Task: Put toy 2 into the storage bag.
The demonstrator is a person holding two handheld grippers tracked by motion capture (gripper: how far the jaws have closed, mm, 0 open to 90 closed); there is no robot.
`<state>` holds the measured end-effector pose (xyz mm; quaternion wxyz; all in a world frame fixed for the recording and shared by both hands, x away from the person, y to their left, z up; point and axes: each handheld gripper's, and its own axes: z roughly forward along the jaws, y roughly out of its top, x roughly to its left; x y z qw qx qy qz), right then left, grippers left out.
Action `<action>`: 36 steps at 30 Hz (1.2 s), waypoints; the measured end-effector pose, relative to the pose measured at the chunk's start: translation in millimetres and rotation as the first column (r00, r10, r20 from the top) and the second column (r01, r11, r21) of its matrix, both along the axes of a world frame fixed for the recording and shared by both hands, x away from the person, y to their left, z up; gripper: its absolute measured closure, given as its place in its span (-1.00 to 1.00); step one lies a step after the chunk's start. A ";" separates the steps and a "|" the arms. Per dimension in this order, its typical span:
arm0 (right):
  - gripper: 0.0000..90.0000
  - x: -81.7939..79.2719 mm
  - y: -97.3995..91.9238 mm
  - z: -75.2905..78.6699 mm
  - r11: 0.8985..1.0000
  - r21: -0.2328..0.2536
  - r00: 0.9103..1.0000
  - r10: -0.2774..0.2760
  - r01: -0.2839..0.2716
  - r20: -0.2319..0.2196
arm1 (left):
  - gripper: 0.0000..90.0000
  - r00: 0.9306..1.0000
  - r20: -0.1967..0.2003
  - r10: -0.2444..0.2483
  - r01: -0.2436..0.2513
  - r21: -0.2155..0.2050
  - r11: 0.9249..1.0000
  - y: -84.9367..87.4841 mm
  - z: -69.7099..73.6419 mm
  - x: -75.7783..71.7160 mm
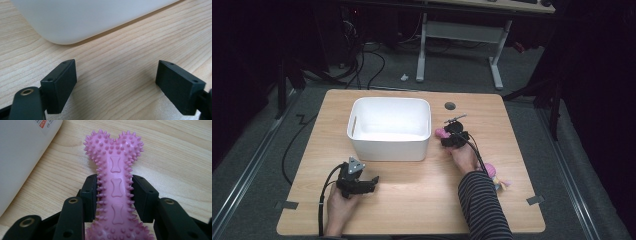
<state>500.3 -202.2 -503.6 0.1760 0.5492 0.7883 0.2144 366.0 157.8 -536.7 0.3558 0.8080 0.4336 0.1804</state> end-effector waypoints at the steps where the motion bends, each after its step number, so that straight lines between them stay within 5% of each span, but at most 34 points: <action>1: 0.30 -0.5 -0.6 0.5 1.000 0.001 1.000 -0.003 0.003 -0.004 | -0.61 1.000 0.000 0.000 0.000 0.000 1.000 0.0 0.0 0.0; 9: 0.31 -7.4 -4.8 10.7 0.999 0.046 1.000 0.024 -0.023 -0.011 | -0.61 1.000 0.001 0.002 -0.002 -0.003 1.000 -0.2 -0.1 0.0; 24: 0.31 -35.0 -24.0 58.0 0.989 0.118 0.994 0.078 -0.086 0.077 | -0.61 1.000 0.001 0.002 -0.002 -0.003 1.000 -0.1 -0.2 0.0; 36: 0.31 -57.4 -28.0 91.1 0.962 0.196 0.978 0.164 -0.187 0.129 | -0.61 1.000 0.002 0.002 -0.002 -0.003 1.000 -0.1 -0.1 0.0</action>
